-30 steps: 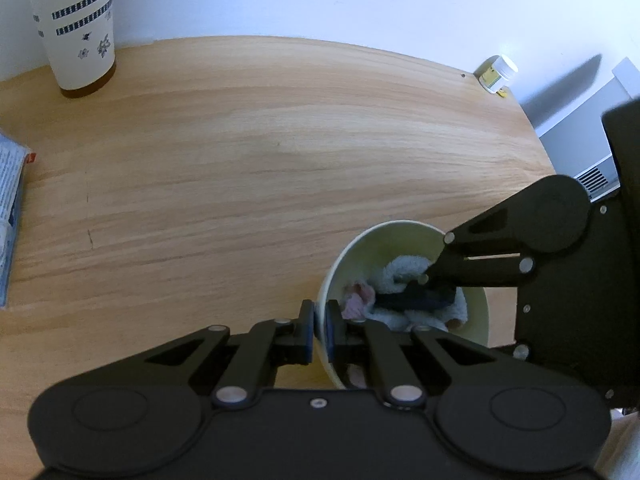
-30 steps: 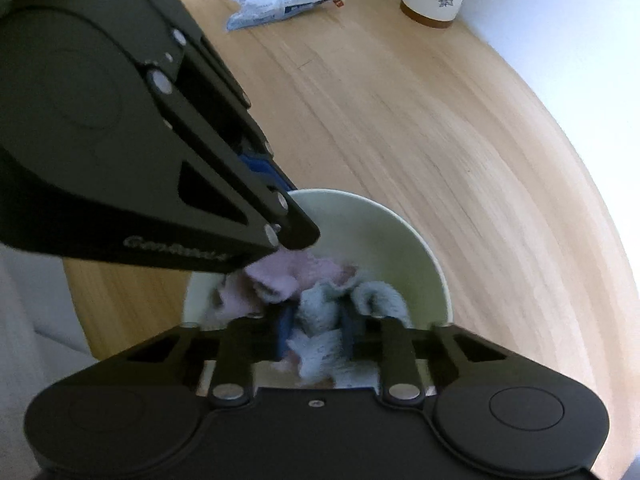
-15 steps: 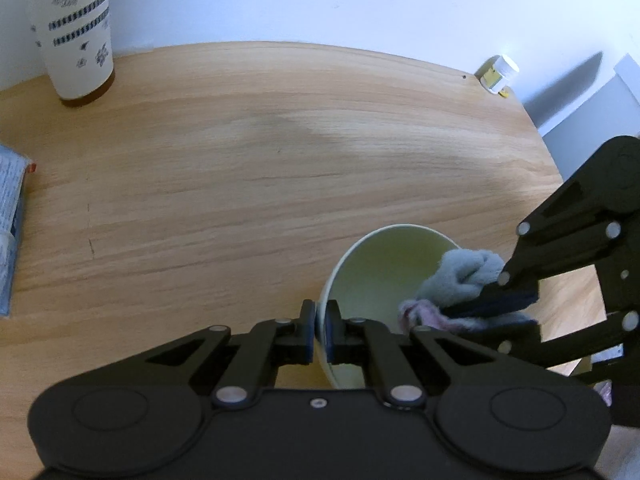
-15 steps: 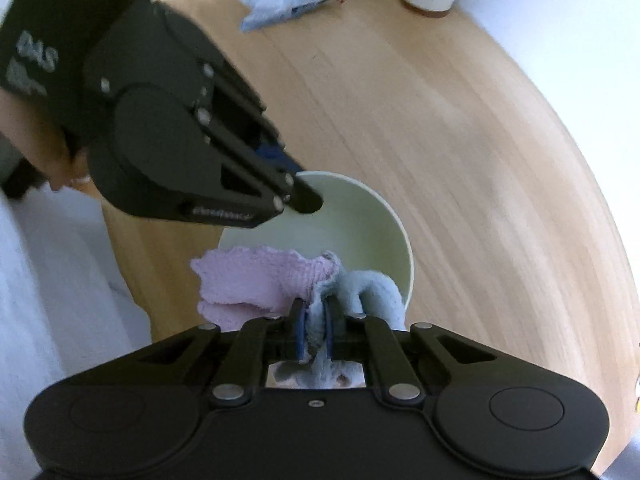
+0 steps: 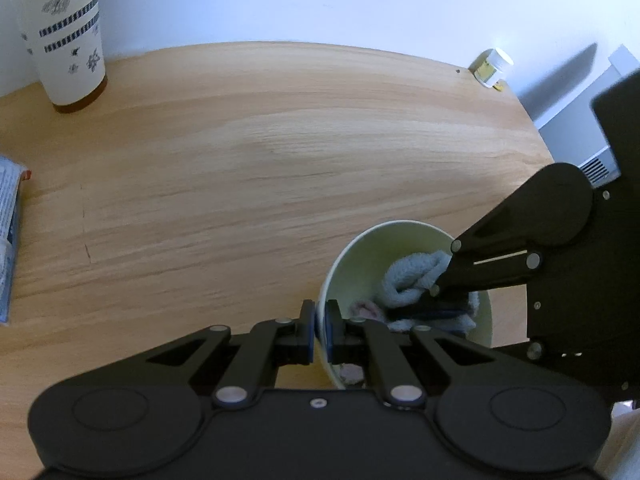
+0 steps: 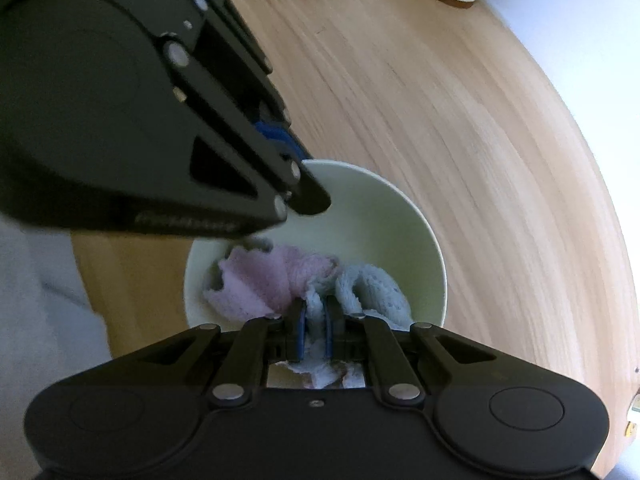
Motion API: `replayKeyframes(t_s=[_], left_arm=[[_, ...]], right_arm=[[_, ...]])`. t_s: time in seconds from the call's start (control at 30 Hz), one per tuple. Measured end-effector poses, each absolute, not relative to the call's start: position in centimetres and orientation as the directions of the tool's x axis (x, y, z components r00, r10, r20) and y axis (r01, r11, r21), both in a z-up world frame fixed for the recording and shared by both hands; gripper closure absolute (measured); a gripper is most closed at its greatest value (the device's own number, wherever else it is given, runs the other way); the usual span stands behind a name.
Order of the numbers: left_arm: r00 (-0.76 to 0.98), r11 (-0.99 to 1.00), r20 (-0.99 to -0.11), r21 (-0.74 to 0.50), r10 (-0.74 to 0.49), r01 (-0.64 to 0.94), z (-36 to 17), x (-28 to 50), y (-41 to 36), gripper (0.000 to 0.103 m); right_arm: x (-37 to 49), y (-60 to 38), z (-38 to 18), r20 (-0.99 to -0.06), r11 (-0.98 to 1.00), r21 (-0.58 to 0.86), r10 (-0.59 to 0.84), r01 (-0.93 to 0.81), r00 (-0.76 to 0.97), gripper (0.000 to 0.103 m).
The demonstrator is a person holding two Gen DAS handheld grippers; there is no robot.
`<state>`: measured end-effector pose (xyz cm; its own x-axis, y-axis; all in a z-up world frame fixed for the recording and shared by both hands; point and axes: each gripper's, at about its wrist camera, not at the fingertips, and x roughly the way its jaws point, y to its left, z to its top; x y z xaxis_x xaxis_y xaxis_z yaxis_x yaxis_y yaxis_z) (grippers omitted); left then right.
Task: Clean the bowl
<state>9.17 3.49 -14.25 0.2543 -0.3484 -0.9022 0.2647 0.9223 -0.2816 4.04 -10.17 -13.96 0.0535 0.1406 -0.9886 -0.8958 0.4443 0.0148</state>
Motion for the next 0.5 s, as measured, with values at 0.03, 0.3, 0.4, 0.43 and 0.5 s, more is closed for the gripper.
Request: replayKeyframes(t_s=[0.03, 0.3, 0.4, 0.43, 0.5], left_arm=[[0.251, 0.923, -0.903, -0.286, -0.350, 0.259, -14.3, 9.3, 3.5, 0.098], [0.237, 0.915, -0.905, -0.283, -0.355, 0.288, -14.3, 9.6, 3.5, 0.098], [0.232, 0.913, -0.904, -0.290, -0.359, 0.286, -14.4, 9.7, 3.6, 0.098], [0.231, 0.913, -0.904, -0.291, -0.360, 0.287, -14.4, 9.7, 3.6, 0.098], [0.229, 0.909, -0.902, -0.293, -0.366, 0.297, -14.4, 9.8, 3.6, 0.098]], right_arm=[[4.0, -10.4, -13.7, -0.986, 0.457, -0.002, 0.150, -0.889, 0.079, 0.094], [3.5, -11.9, -9.6, -0.946, 0.467, -0.131, 0.204, -0.874, 0.251, 0.094], [2.3, -11.9, -8.3, -0.938, 0.434, -0.196, 0.180, -0.879, 0.298, 0.094], [2.0, -11.7, -8.0, -0.935, 0.422, -0.217, 0.169, -0.880, 0.312, 0.094], [1.8, -11.8, -8.2, -0.934, 0.398, -0.247, 0.144, -0.883, 0.326, 0.094]])
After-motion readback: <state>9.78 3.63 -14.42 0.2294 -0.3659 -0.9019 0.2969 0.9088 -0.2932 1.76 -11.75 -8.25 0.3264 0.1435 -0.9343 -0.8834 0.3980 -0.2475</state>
